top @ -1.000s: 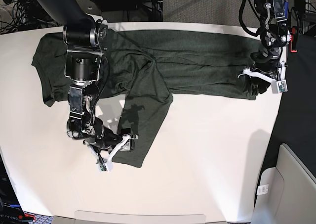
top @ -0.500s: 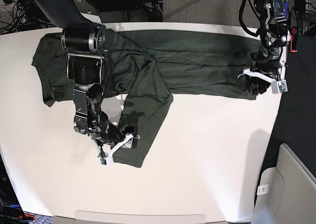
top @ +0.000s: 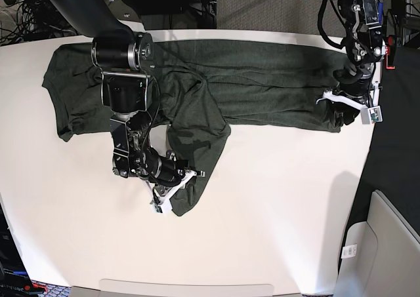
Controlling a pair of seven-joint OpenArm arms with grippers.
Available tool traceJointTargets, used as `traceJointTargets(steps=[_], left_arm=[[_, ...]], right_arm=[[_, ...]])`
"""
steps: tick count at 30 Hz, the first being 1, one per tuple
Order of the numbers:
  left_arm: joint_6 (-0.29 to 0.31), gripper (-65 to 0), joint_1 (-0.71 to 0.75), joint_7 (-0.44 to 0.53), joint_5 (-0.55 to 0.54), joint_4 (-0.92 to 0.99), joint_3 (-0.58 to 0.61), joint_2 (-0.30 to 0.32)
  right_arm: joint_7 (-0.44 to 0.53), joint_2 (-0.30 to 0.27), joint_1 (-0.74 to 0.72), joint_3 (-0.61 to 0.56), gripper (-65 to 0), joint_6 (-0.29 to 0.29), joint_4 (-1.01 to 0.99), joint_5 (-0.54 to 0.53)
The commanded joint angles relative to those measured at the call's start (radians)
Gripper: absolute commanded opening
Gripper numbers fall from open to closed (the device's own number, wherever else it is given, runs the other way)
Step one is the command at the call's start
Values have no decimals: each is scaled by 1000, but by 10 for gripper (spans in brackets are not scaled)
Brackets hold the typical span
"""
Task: Fold the T-shirt properly
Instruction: 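Lay the sleeve along the folded body with the right gripper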
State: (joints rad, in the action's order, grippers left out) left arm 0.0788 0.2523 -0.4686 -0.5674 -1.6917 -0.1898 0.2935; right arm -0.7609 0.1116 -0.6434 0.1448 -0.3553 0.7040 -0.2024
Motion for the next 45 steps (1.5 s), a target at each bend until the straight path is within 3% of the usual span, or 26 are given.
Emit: traceJointTargets(steps=[1,4,11,15,23,27,40,42,45], left_arm=[[2,-447,-8,26,-4,-20,-9,11],[2,-447,-8,28,-4,-20,-10,11],[2,-447,-8,29,-4,-20,-10,11],[2,-447,-8,31,-4,-20,-10,11],[2,-447,-8,31,-4,-20,-10,11],[2,-447,-3,31,-4,-20,-12,11],[2,-447,28,35,-4,-20,-70,11],[2,-447,28,35,-4,-20,-70,11],[2,-447,28,35,-4,-20,-70,11]], right_arm=[[-76,3,12,-4,-606,9,15,17],[-82,1,60,-4,-648,-21,119,-41],[-280,29,138,-6,-643,-255,306,-154],[-398,45,181,-49,-643,-343,448,-171],[-446,45,236,-408,-643,-343,682,-475],[-447,45,241,-521,-643,-343,699,-569],[-440,45,242,-621,-639,-343,673,-576],[-438,45,242,-621,-611,-343,662,-578],[-409,45,242,-626,-513,-343,662,-581]])
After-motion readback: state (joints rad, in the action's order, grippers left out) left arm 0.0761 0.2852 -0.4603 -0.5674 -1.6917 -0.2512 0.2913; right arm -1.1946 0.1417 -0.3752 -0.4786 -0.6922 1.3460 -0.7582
